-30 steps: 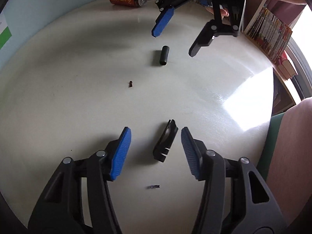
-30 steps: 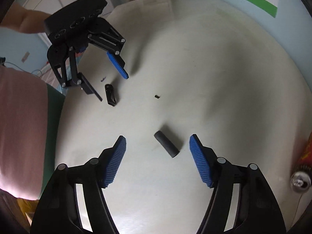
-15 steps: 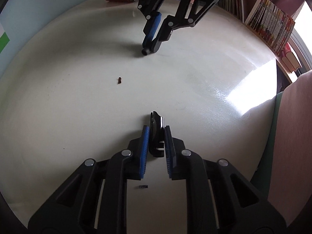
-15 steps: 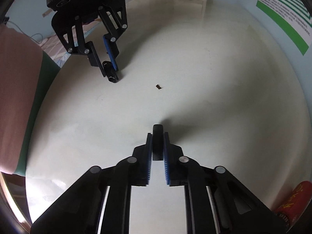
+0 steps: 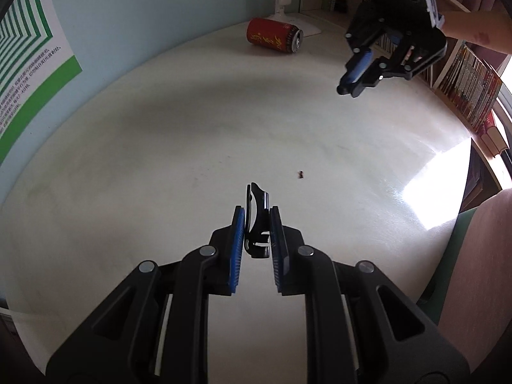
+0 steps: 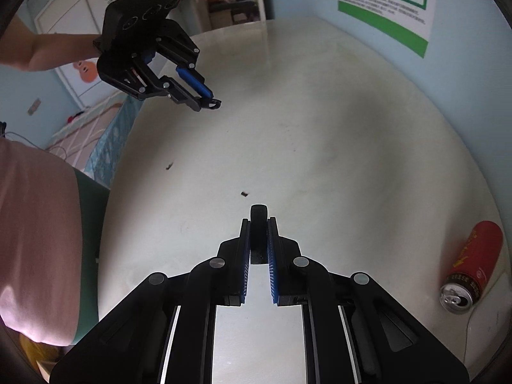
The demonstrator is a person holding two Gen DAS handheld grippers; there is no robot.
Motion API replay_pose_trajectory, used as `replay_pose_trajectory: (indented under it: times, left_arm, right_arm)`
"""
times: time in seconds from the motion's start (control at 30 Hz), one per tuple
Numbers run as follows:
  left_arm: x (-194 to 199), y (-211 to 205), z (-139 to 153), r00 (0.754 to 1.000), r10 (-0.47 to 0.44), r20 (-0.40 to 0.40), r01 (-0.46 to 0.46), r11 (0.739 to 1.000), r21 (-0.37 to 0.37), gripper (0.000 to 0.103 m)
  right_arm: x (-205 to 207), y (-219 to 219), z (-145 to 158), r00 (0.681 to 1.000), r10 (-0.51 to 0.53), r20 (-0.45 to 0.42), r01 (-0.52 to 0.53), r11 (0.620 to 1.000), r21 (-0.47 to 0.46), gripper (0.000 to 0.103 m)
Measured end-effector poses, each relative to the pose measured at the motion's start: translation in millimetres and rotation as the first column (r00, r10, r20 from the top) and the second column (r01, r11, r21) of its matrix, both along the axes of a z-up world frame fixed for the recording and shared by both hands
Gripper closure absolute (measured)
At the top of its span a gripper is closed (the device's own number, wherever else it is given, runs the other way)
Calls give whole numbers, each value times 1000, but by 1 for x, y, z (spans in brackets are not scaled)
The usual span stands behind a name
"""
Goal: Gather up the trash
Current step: 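Carry the black cylinder and black clip to the bin and release both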
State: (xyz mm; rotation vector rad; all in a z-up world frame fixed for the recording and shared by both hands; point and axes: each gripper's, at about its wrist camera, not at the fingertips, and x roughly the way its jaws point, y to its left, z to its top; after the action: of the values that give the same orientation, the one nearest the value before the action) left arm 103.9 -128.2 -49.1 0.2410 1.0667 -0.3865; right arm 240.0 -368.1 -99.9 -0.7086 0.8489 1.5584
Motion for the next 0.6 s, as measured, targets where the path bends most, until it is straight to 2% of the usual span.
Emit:
replay_pose_trajectory:
  times: [0.1,0.17,0.23,0.3,0.37,0.47,0.5,0.53,0.6]
  left_arm:
    - [7,12,13,998,-58,33,58,998,4,89]
    - [11,-1,17,990,-130,53,130,991,-2,89]
    - [12,-19,15,969,-236,71,237,972,-6,89]
    - [9,-29,16,936,-341,86,344,939,-26,89]
    - [7,-42,16,891,-445,91,450,892,-44,89]
    - [-1,-67,19,805,-587,93,592,805,-44,89]
    - [-5,-78,21,774,-627,91,632,774,-44,89]
    - [-9,-91,23,733,-674,91,679,733,-44,89]
    - [-21,-118,27,645,-757,101,763,644,-46,89]
  right_arm:
    - [-12,-9,15,994,-107,27,107,994,15,92]
    - [-24,-19,22,982,-188,36,187,982,15,92]
    - [-42,-31,29,956,-289,53,289,957,14,92]
    - [-65,-47,35,907,-418,58,417,909,17,92]
    - [-89,-68,38,843,-535,44,535,845,21,92]
    - [-136,-93,41,737,-675,33,674,738,24,92]
    - [-154,-101,41,688,-725,25,725,688,23,91]
    - [-170,-109,40,648,-761,15,761,648,20,91]
    - [-213,-127,40,549,-836,6,836,549,15,92]
